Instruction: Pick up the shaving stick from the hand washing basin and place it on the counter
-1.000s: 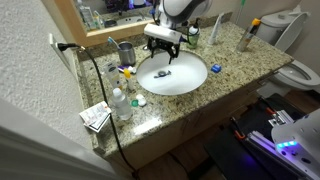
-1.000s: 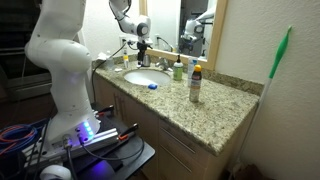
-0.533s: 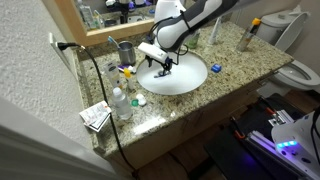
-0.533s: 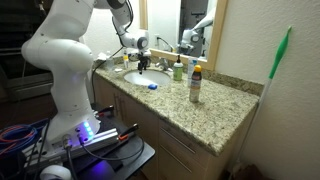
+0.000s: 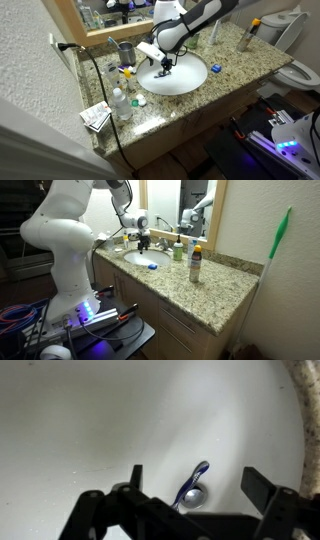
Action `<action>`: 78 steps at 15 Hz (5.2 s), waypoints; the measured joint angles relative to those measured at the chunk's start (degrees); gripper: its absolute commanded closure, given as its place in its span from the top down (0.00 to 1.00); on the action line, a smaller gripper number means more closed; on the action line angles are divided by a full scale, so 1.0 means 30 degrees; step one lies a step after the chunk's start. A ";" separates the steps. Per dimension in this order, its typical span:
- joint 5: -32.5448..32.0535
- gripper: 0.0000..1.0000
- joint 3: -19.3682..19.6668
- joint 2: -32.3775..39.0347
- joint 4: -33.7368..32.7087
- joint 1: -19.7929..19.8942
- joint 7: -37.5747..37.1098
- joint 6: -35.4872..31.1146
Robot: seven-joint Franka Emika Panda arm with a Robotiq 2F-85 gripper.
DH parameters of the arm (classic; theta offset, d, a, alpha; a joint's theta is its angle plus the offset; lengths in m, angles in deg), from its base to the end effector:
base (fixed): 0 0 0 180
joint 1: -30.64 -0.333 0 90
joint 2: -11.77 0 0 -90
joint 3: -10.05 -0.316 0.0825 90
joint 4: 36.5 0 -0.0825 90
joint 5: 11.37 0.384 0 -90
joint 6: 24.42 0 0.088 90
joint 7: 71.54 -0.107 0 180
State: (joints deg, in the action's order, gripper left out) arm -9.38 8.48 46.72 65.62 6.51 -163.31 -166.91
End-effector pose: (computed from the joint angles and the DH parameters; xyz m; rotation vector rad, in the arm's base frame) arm 0.6030 0.2883 0.2217 -2.5223 1.6986 -0.0255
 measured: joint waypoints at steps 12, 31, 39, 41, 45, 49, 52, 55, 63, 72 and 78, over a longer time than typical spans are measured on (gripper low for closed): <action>-0.0647 1.00 0.0233 0.0003 0.0002 -0.0328 -0.1825 0.0082; -0.1970 1.00 0.1370 0.2652 -0.0412 -0.0876 -0.4660 -0.2338; -0.1921 1.00 0.1373 0.4881 -0.2319 0.0026 -0.4301 -0.2441; -0.1763 1.00 0.1268 0.5208 -0.2520 0.0215 -0.4043 -0.2431; -0.1132 1.00 0.0969 0.5559 -0.2601 0.0538 -0.3422 -0.2427; -0.0039 1.00 0.0290 0.5617 -0.2599 0.1101 -0.2294 -0.2384; 0.0756 1.00 -0.0119 0.5617 -0.2600 0.1426 -0.1704 -0.2294; 0.1237 1.00 -0.0256 0.5618 -0.2602 0.1559 -0.1617 -0.1947; 0.1410 1.00 -0.0186 0.5854 -0.2530 0.1324 -0.1535 -0.4413; 0.1691 1.00 0.0352 0.6216 -0.2539 0.0689 -0.1518 -0.6440; 0.2340 1.00 0.0907 0.6216 -0.2506 0.0150 -0.3677 -0.6509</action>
State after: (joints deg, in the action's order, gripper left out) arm -2.36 11.21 65.37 58.11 6.96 -174.34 -186.44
